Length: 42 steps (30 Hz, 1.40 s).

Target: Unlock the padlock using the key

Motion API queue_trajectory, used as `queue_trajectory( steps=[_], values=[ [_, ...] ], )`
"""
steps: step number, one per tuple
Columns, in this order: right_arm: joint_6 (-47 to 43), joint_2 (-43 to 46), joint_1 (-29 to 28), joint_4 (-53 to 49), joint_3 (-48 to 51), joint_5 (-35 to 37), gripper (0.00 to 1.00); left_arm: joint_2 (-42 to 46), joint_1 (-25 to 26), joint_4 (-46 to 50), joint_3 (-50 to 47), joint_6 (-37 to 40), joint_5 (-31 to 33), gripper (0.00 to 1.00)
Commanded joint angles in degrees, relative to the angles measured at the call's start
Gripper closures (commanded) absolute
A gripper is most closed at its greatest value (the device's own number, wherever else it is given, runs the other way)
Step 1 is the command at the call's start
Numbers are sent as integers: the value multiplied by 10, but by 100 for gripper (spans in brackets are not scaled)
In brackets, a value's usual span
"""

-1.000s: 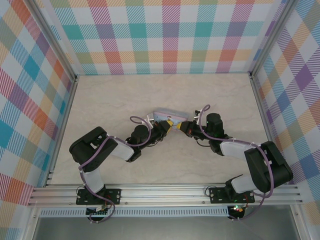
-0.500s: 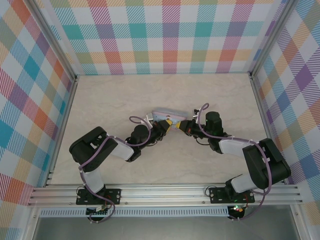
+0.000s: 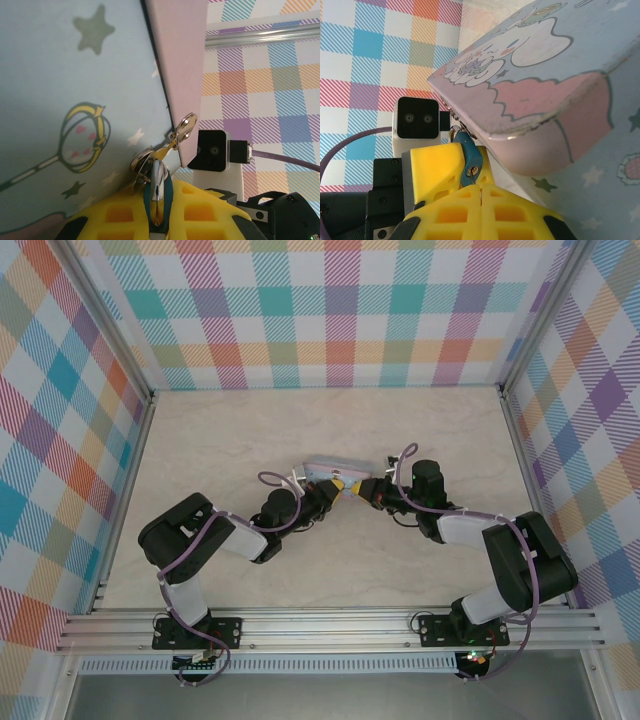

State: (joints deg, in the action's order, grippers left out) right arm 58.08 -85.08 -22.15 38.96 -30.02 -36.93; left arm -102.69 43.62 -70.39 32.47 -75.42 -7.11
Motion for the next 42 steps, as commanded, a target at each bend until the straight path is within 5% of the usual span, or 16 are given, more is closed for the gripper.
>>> queue_trajectory(
  steps=[1, 23, 42],
  values=[
    [13, 10, -8, 34, -23, -10, 100, -2, 23, -57, 19, 12, -89, 100],
    [-58, -45, -25, 43, -2, 21, 100, 12, 27, -58, 34, 4, -91, 100],
    [104, -118, -61, 231, 6, 28, 100, 6, 31, -62, 42, 3, -77, 100]
  ],
)
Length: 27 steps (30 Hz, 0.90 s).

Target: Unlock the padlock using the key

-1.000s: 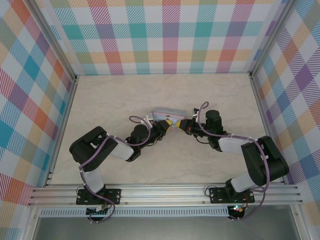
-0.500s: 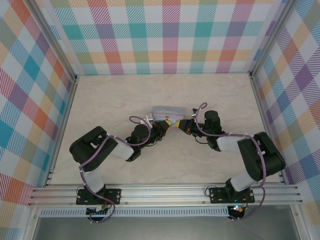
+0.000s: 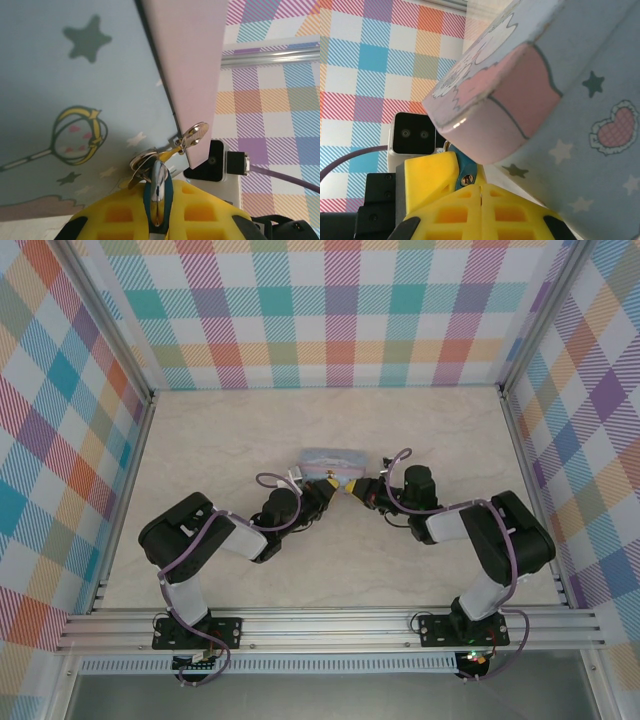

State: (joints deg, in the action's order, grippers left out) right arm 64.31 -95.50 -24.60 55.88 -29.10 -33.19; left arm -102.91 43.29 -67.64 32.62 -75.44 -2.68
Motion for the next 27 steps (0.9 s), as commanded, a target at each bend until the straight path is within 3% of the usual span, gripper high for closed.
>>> queue_trajectory(
  steps=[1, 20, 27],
  values=[
    [47, -15, -38, 68, -3, -8, 100, 7, 35, -89, 42, 2, -122, 100],
    [48, 0, 16, 79, -9, -46, 100, 2, 36, -88, 43, 55, -209, 100],
    [55, -17, -11, 88, -13, -37, 100, 4, 37, -88, 61, 55, -212, 100]
  ],
)
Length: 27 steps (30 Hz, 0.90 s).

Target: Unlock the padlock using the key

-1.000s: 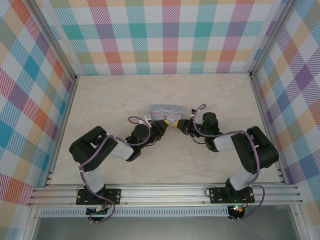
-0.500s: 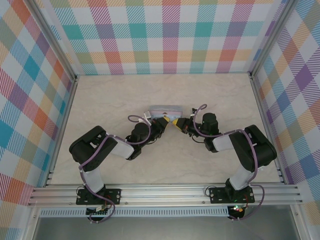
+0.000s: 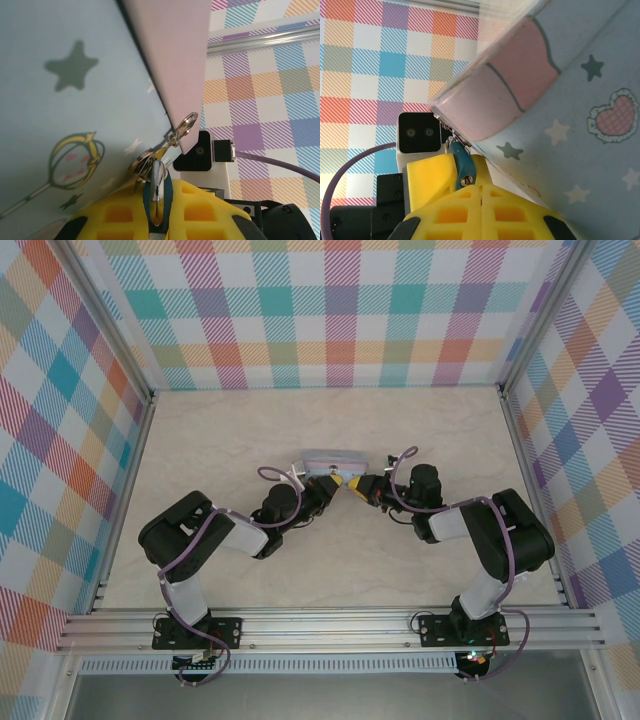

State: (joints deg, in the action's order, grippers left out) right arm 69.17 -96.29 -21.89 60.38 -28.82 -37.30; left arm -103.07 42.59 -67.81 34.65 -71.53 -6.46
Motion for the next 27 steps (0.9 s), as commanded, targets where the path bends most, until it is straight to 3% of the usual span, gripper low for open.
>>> queue_trajectory(
  steps=[1, 10, 20, 27],
  values=[
    [9, -14, -39, 52, -15, 6, 100, 6, 43, -87, 42, 15, -172, 100],
    [18, -56, -61, 97, -7, 15, 100, 12, 43, -87, 47, -3, -147, 100],
    [-13, -19, -55, 42, -16, 9, 99, 1, 44, -86, 32, 7, -150, 100],
    [-57, 37, -28, -17, 25, 14, 79, 12, 21, -45, -1, 16, -102, 100]
  ],
)
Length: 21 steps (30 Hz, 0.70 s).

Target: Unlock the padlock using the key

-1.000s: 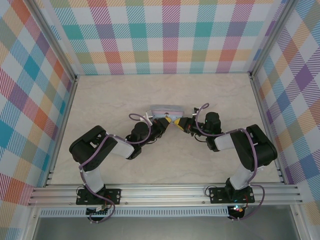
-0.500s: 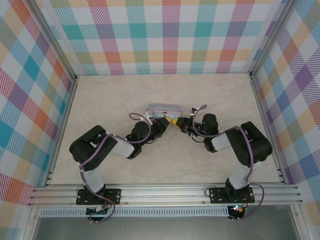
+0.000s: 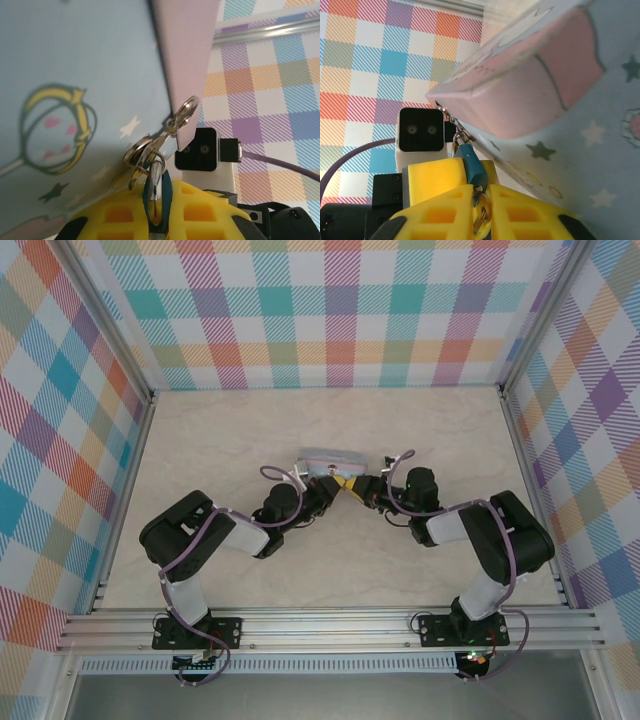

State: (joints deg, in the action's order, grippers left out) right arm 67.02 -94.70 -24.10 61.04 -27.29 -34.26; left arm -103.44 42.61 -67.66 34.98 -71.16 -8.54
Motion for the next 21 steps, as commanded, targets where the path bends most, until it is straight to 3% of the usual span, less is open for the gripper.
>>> queue_trajectory(
  steps=[1, 8, 15, 21],
  values=[
    [-40, 23, -4, -28, 12, -18, 77, 17, 18, -42, -6, 15, -77, 100],
    [-116, 57, 7, -114, 43, -14, 60, 31, 3, -18, -19, 13, -47, 100],
    [-383, 243, 9, -422, 42, 86, 46, 69, -3, 41, -20, 9, -32, 100],
    [-540, 377, -11, -432, 71, 179, 39, 95, -9, 98, -14, -3, -35, 100]
  ],
)
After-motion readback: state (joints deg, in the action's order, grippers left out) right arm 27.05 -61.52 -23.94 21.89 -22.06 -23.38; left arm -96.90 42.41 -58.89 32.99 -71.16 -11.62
